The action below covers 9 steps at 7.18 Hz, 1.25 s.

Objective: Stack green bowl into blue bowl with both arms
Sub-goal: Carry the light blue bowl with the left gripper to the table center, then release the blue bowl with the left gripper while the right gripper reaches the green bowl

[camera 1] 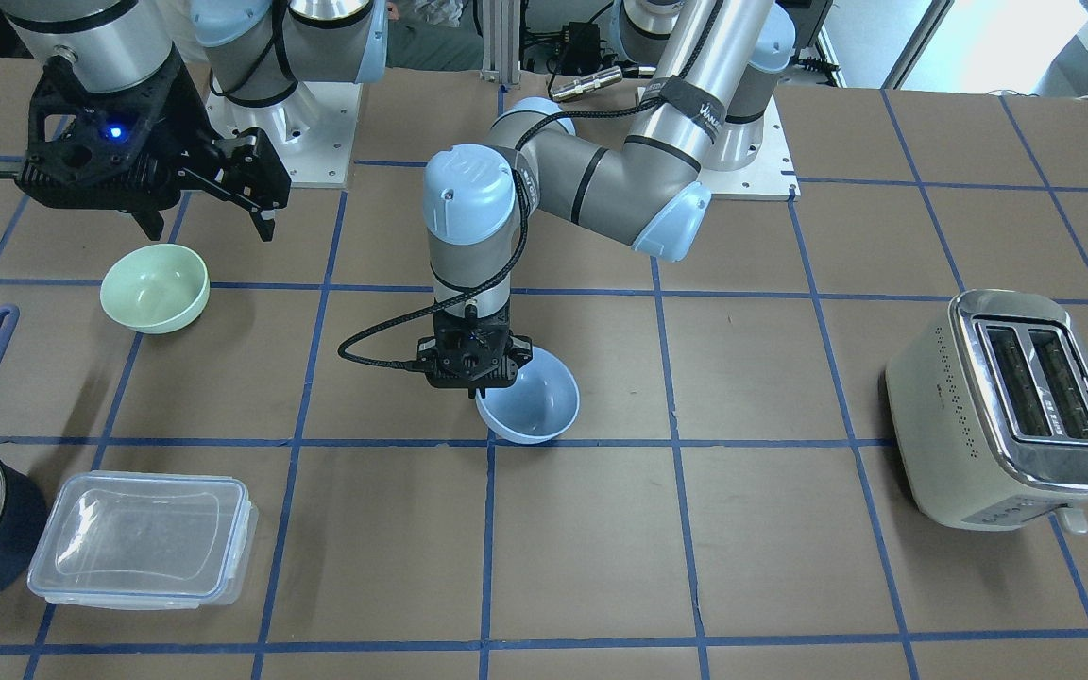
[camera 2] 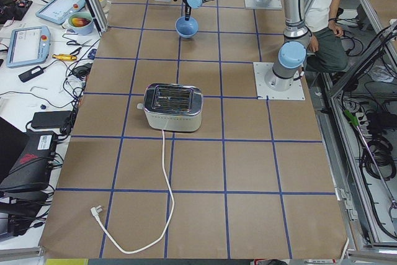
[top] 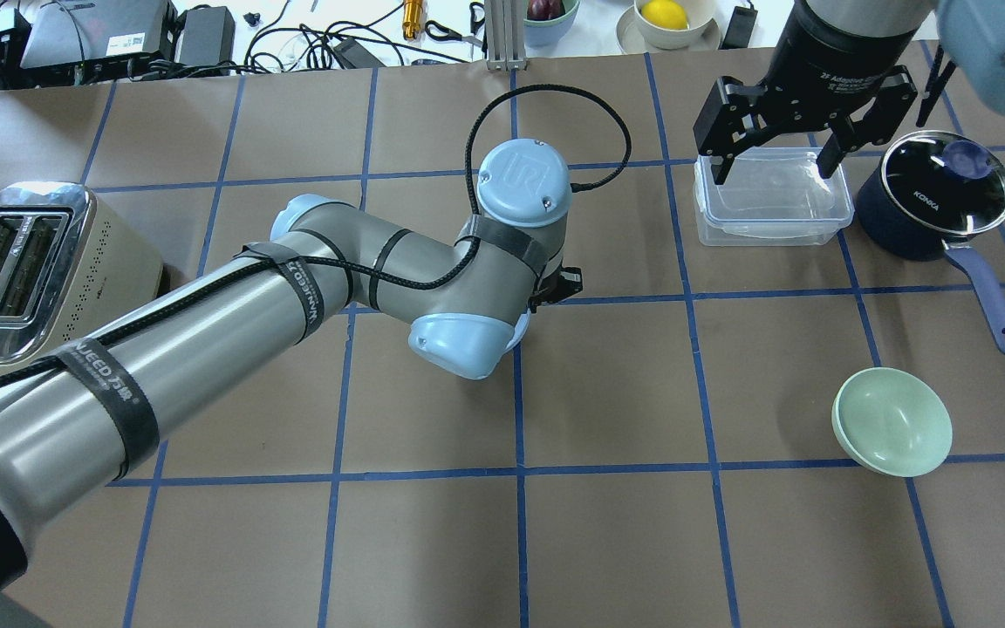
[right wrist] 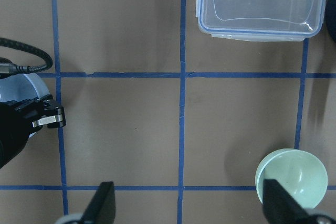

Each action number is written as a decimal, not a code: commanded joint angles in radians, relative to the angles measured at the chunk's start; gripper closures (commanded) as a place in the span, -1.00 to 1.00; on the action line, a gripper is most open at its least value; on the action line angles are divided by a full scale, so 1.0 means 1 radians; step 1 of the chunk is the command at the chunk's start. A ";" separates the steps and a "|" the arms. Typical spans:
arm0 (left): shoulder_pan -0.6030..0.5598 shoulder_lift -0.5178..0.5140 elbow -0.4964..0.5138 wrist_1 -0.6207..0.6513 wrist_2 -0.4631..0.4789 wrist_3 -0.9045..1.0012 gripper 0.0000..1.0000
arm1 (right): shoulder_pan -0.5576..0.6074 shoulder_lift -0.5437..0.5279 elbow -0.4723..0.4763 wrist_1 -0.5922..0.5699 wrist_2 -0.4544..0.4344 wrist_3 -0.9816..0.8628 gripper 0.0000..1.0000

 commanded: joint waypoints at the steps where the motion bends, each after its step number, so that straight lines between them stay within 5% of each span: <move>1: -0.014 -0.012 0.009 0.002 -0.003 -0.044 -0.58 | -0.030 0.002 0.002 0.003 -0.005 -0.022 -1.00; 2: -0.005 0.025 0.033 -0.004 0.000 -0.038 -1.00 | -0.105 0.005 0.014 0.003 0.000 -0.109 -1.00; 6: 0.336 0.204 0.099 -0.321 -0.074 0.321 -1.00 | -0.390 0.020 0.320 -0.132 -0.072 -0.288 -1.00; 9: 0.419 0.368 0.115 -0.499 -0.073 0.532 -1.00 | -0.527 0.042 0.540 -0.340 -0.101 -0.329 -1.00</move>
